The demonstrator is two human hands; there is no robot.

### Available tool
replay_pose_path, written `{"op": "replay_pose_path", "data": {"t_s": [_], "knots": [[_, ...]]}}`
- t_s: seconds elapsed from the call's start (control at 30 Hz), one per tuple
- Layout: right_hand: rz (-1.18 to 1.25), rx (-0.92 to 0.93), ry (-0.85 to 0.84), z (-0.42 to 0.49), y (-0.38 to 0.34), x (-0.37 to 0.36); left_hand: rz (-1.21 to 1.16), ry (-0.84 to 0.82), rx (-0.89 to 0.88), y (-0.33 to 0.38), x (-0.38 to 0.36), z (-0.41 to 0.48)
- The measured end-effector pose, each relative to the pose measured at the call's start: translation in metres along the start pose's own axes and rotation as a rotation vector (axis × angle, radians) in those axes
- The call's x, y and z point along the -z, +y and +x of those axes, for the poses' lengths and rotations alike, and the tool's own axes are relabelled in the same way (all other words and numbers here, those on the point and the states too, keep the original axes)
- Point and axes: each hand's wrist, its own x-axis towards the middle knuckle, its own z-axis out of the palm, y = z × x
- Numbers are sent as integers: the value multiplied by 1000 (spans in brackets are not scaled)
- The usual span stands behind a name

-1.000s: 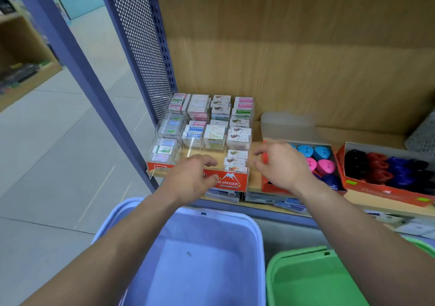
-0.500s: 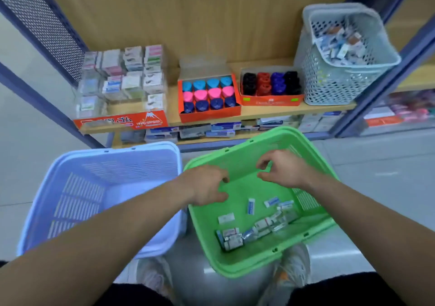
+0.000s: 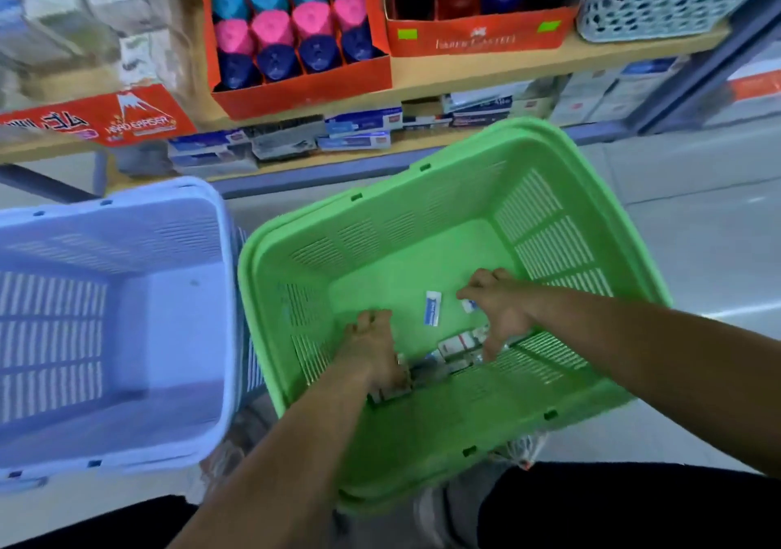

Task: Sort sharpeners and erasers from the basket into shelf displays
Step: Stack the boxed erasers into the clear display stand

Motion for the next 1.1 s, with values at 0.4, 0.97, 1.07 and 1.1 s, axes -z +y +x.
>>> {"op": "replay_pose_path", "data": {"t_s": [0.4,0.97,1.07,1.1], "knots": [[54,-20,49,1,10,-26,145,-65,23,-2,-18,4],[171,29,-77,-3,7,-22,86,-218,-60,0,-17,9],[168,38,-72,-1,5,-23,106,-238,-54,0,-17,11],[185,29,-77,-1,5,-23,115,-242,-51,0,-16,11]]}}
